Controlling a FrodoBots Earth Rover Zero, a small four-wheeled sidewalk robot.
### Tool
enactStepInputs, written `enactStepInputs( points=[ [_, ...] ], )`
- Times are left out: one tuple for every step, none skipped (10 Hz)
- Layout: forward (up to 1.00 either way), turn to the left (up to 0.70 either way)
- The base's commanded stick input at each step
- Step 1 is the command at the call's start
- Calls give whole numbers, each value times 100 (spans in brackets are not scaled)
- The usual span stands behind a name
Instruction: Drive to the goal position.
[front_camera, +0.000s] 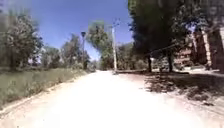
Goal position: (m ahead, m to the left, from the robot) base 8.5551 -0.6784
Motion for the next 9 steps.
enactStepInputs(
  points=[
    [85,0],
    [85,0],
    [85,0],
    [85,7],
    [85,34],
    [85,34],
    [85,34],
    [85,34],
    [85,34]
  ],
)
